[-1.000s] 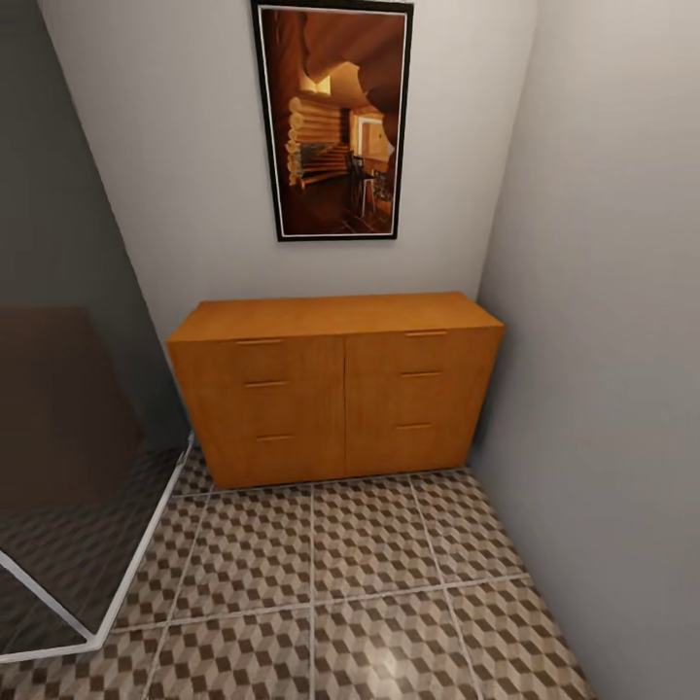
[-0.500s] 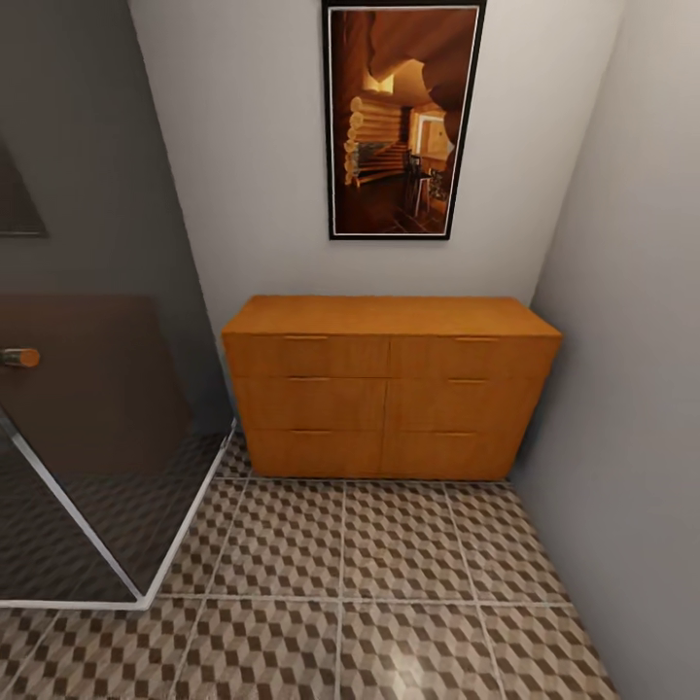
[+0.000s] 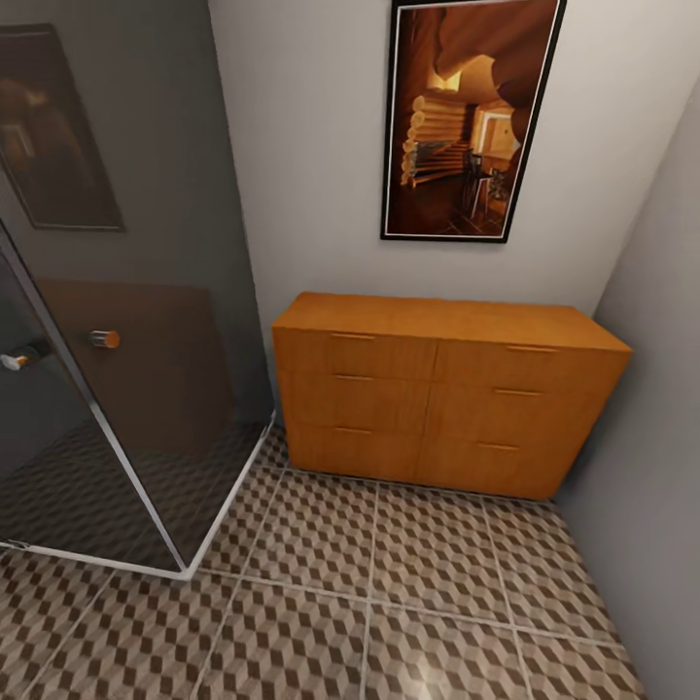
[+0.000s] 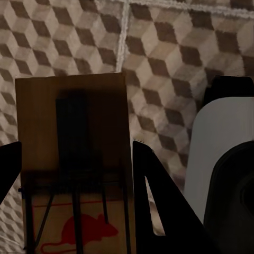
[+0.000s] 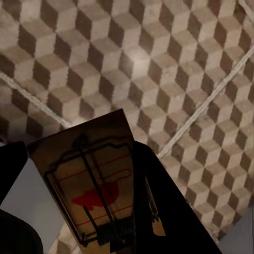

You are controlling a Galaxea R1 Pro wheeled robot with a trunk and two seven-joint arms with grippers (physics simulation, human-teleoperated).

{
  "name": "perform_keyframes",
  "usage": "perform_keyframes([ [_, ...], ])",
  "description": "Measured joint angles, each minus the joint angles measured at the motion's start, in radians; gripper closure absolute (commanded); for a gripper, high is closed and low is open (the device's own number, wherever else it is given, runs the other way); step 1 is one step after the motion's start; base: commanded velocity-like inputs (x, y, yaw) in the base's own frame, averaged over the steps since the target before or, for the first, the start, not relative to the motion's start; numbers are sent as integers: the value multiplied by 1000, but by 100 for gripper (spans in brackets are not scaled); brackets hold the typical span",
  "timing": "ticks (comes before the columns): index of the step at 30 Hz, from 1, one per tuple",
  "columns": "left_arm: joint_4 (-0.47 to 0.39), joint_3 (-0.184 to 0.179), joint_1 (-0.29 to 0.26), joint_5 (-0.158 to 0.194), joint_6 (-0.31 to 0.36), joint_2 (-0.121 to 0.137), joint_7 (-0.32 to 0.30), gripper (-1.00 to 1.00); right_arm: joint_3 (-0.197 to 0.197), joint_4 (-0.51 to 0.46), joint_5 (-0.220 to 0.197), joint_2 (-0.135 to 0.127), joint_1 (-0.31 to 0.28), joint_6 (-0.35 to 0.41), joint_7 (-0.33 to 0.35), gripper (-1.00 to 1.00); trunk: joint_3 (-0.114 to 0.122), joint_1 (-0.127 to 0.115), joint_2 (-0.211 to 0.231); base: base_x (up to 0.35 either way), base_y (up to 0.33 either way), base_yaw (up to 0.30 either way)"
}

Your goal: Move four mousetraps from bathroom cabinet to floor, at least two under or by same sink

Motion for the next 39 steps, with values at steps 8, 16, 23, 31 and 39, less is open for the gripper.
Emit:
perform_keyframes([
  [8,0,0,0,1,0,0,0,100,-1,-1,1,-8,0,0,-1,100,0,0,0,0,0,117],
  [16,0,1,1,1,0,0,0,100,4,-2,8,-8,0,-2,0,100,0,0,0,0,0,3],
  [23,1,1,0,1,0,0,0,100,4,-11,10,-1,0,-1,3,100,-1,0,0,0,0,29],
  [31,1,1,0,1,0,0,0,100,3,-12,4,0,0,-16,2,100,-5,0,0,0,0,230],
  [39,11,2,1,-5,2,1,1,100,3,-12,3,0,0,-18,2,100,-5,0,0,0,0,285],
])
